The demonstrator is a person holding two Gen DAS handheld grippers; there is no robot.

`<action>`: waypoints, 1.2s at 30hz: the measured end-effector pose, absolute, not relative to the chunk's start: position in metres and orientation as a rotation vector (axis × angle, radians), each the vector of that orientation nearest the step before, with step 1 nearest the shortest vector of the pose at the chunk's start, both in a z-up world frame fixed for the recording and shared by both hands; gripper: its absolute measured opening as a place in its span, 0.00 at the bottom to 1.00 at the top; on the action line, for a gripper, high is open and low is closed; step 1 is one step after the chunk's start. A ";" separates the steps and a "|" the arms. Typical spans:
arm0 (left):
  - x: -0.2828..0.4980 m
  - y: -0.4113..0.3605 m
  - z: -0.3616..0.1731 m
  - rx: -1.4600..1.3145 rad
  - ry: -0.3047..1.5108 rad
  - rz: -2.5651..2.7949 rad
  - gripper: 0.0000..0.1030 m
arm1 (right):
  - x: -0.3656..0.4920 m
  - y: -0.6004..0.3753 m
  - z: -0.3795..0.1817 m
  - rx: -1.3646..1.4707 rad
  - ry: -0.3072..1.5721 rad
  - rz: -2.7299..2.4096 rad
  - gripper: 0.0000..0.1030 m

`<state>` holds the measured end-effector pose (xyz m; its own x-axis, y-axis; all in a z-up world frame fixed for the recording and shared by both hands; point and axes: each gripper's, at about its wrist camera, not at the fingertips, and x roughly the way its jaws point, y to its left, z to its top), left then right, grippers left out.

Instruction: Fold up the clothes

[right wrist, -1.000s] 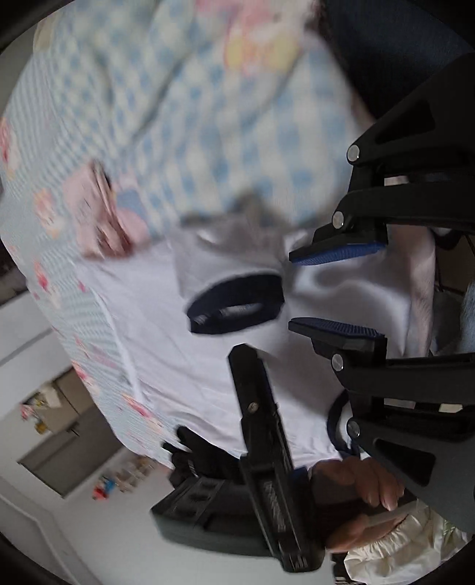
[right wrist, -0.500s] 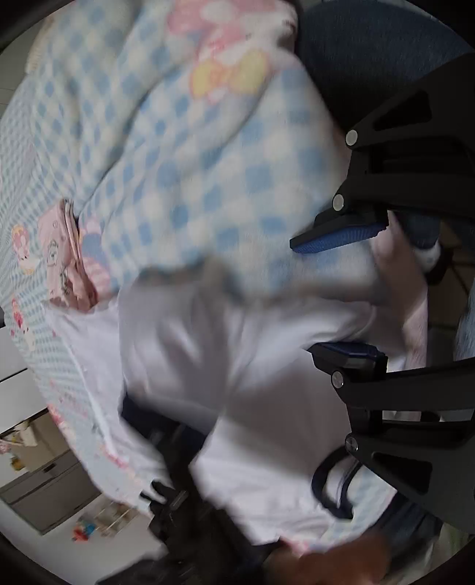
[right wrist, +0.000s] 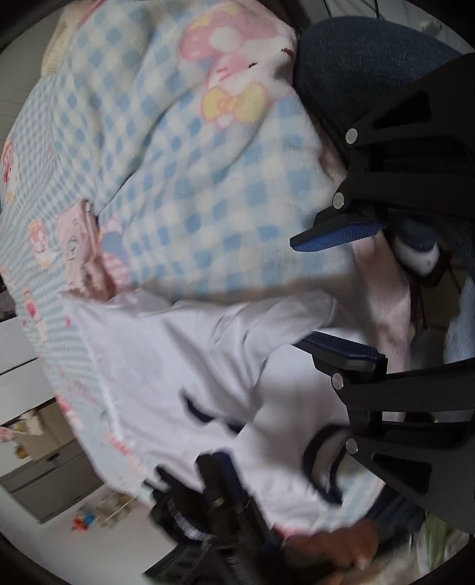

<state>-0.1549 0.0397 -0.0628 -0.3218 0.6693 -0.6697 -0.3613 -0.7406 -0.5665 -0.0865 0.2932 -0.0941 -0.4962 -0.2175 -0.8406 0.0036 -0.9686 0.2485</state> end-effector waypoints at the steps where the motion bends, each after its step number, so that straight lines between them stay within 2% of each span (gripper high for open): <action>1: -0.157 0.042 -0.065 -1.282 -0.409 2.084 0.49 | -0.088 0.294 -0.093 1.492 -0.332 -2.591 0.45; 2: -0.159 0.044 -0.067 -1.292 -0.401 2.076 0.49 | -0.089 0.294 -0.092 1.482 -0.339 -2.591 0.45; 3: -0.160 0.047 -0.070 -1.302 -0.394 2.067 0.39 | -0.091 0.294 -0.091 1.471 -0.346 -2.590 0.46; 4: -0.162 0.049 -0.072 -1.312 -0.386 2.059 0.25 | -0.094 0.293 -0.096 1.496 -0.335 -2.586 0.46; 5: -0.164 0.051 -0.074 -1.322 -0.378 2.050 0.03 | -0.100 0.290 -0.105 1.543 -0.313 -2.577 0.46; 9: -0.170 0.044 -0.071 -1.337 -0.373 2.093 0.03 | -0.104 0.286 -0.130 1.708 -0.280 -2.552 0.46; 12: -0.171 0.030 -0.075 -1.381 -0.394 2.119 0.03 | -0.101 0.288 -0.127 1.728 -0.258 -2.563 0.53; 16: -0.172 0.018 -0.089 -1.468 -0.418 2.106 0.08 | -0.103 0.283 -0.120 1.738 -0.225 -2.532 0.54; 18: -0.168 0.015 -0.089 -1.456 -0.452 2.085 0.17 | -0.104 0.280 -0.108 1.669 -0.242 -2.508 0.54; 19: -0.165 0.014 -0.086 -1.432 -0.468 2.080 0.30 | -0.104 0.278 -0.100 1.622 -0.257 -2.493 0.54; 20: -0.163 0.014 -0.082 -1.398 -0.471 2.091 0.36 | -0.104 0.277 -0.092 1.578 -0.271 -2.491 0.54; 23: -0.161 0.014 -0.072 -1.326 -0.463 2.120 0.36 | -0.111 0.274 -0.075 1.473 -0.288 -2.518 0.54; 26: -0.174 0.020 -0.076 -1.366 -0.434 2.151 0.36 | -0.129 0.266 -0.080 1.506 -0.214 -2.576 0.54; 30: -0.202 0.030 -0.089 -1.544 -0.254 2.284 0.34 | -0.161 0.259 -0.085 1.545 -0.175 -2.602 0.54; 33: -0.204 0.048 -0.089 -1.537 -0.096 2.222 0.34 | -0.172 0.255 -0.081 1.510 -0.162 -2.619 0.54; 36: -0.195 0.071 -0.087 -1.474 0.026 2.146 0.35 | -0.180 0.253 -0.100 1.594 -0.122 -2.615 0.54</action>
